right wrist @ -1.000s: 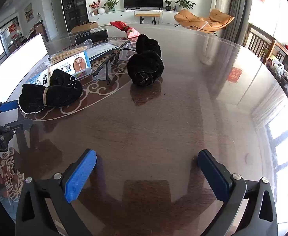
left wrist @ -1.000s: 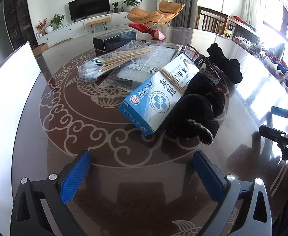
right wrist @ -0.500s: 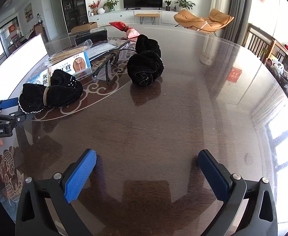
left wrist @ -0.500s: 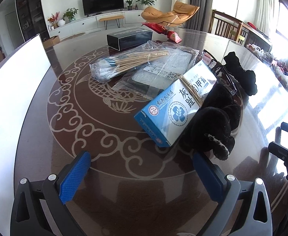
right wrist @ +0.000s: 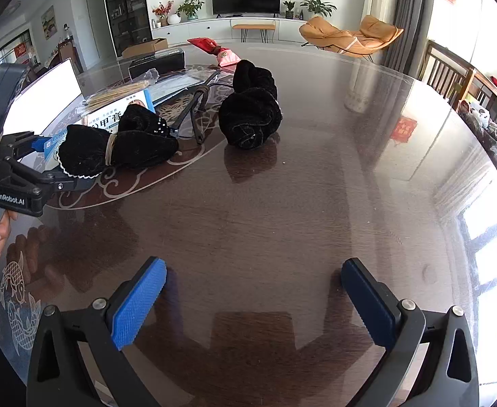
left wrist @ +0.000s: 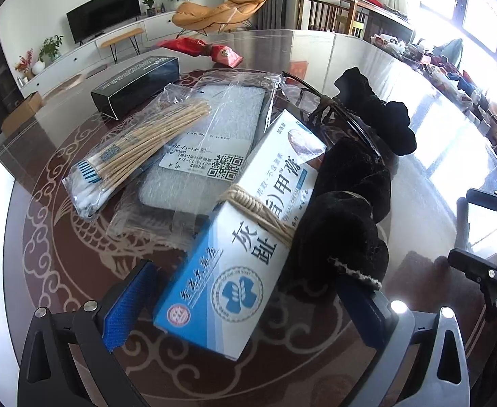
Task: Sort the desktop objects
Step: 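Grasp the blue-and-white medicine box with the left tool and lift it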
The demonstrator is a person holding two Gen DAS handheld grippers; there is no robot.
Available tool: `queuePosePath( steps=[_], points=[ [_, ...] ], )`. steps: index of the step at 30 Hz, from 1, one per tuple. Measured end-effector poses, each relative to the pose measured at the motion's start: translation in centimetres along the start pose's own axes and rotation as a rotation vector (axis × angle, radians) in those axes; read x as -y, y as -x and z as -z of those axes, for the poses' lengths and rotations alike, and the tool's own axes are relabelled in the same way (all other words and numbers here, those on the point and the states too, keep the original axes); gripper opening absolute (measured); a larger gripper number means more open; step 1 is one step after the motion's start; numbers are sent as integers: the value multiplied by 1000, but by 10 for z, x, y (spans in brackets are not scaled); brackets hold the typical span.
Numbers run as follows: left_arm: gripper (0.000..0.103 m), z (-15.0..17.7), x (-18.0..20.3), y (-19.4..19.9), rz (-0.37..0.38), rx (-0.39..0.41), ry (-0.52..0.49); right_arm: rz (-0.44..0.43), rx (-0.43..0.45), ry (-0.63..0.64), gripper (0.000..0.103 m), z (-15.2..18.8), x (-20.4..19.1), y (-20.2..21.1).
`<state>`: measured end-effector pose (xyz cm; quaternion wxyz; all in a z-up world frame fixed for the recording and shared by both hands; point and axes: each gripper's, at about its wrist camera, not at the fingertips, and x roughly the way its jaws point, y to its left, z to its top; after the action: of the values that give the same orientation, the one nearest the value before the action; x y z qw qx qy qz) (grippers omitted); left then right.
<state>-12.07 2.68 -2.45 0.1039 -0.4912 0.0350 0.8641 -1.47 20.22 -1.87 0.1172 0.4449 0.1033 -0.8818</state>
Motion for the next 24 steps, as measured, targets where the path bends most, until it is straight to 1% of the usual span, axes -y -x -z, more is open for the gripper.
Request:
queuePosePath(
  steps=[3, 7, 10, 11, 12, 13, 14, 15, 17, 19, 24],
  points=[
    [103, -8, 14, -3, 0, -1, -46, 1, -1, -1, 103, 0, 0, 0],
    [103, -16, 31, -3, -64, 11, -119, -3, 1, -5, 103, 0, 0, 1],
    [103, -16, 30, -2, -72, 5, -110, -6, 4, -13, 103, 2, 1, 4],
    [98, -16, 28, -1, -74, 9, -100, -7, 6, -16, 103, 2, 2, 4],
    [84, -15, 25, 2, -78, 16, -84, -8, 7, -21, 103, 3, 2, 5],
    [76, -15, 20, 4, -80, 18, -63, -11, 9, -25, 103, 3, 2, 6],
    [59, -15, 16, 6, -78, 17, -40, -13, 11, -30, 103, 4, 3, 7],
    [47, -15, 12, 7, -74, 15, -11, -13, 12, -36, 103, 4, 3, 7],
    [46, -11, 2, 14, -39, 23, 57, -14, 14, -47, 103, 4, 4, 8],
    [46, -3, -4, 23, -29, 35, 116, -12, 15, -53, 103, 5, 5, 9],
    [46, 34, -9, 55, -76, 69, 232, -3, 12, -52, 103, 6, 3, 10]
  ],
)
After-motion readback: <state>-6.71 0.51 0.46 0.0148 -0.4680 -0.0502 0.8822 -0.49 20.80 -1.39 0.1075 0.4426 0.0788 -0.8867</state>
